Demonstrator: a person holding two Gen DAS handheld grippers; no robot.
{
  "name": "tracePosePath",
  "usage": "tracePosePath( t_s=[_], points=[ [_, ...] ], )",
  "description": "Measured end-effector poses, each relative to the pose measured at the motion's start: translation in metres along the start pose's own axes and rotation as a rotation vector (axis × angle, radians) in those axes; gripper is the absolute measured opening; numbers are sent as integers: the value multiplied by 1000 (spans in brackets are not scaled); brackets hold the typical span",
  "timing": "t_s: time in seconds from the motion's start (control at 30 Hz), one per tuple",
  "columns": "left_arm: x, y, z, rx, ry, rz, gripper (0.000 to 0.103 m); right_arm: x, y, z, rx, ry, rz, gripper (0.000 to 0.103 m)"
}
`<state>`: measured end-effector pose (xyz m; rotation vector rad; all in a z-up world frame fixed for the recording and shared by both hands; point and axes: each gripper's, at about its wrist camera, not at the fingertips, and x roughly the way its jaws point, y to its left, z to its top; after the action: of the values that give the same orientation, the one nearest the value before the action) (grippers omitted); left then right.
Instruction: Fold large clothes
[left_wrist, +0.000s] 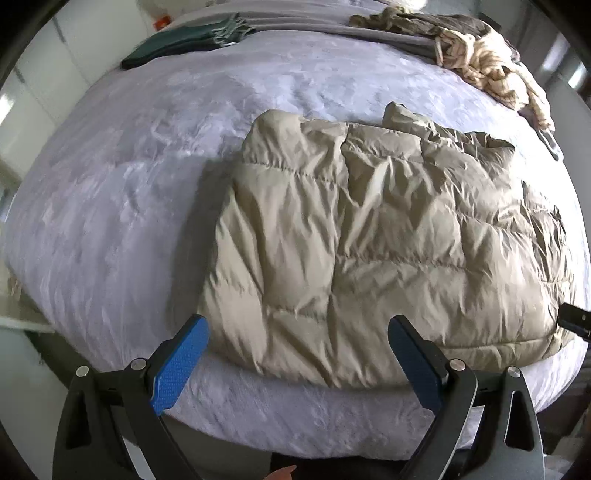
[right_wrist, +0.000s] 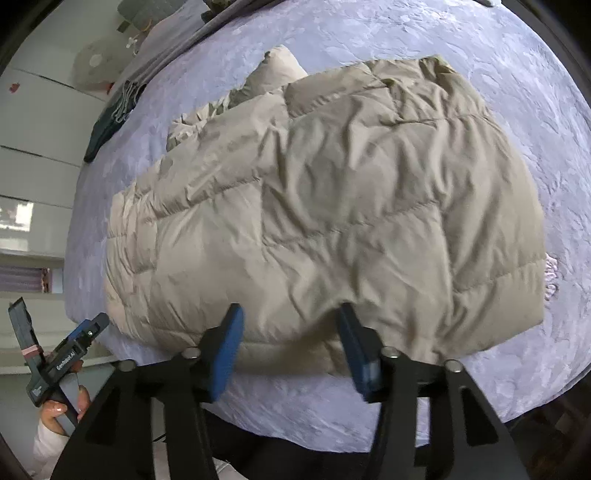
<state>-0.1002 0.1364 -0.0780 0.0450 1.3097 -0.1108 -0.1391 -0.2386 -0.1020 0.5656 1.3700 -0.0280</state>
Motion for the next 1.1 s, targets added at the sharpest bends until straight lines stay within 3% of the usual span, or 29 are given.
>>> tracePosePath(
  t_s=[0.1,0.17,0.3,0.37,0.6,0.8,1.0,1.1],
  points=[
    [9,11,16,41,14,-23,98,8,12,1,36,-3,-7,66],
    [15,17,27,59,17,-36,98,13,23,2,49,-6,-12,74],
    [29,27,45,94,42,-56,98,26,44,3,68,-7,-26,75],
    [35,32,51,109,49,-60,98,32,52,4,80,-7,-19,86],
    [54,39,57,113,101,-91,98,51,80,11,76,-2,22,87],
    [66,50,60,108,115,-111,98,69,93,20,65,33,-10,88],
    [70,85,77,92,95,-290,98,83,93,26,91,68,-31,88],
    [93,107,84,62,156,-428,98,87,92,26,105,74,-41,88]
  ],
)
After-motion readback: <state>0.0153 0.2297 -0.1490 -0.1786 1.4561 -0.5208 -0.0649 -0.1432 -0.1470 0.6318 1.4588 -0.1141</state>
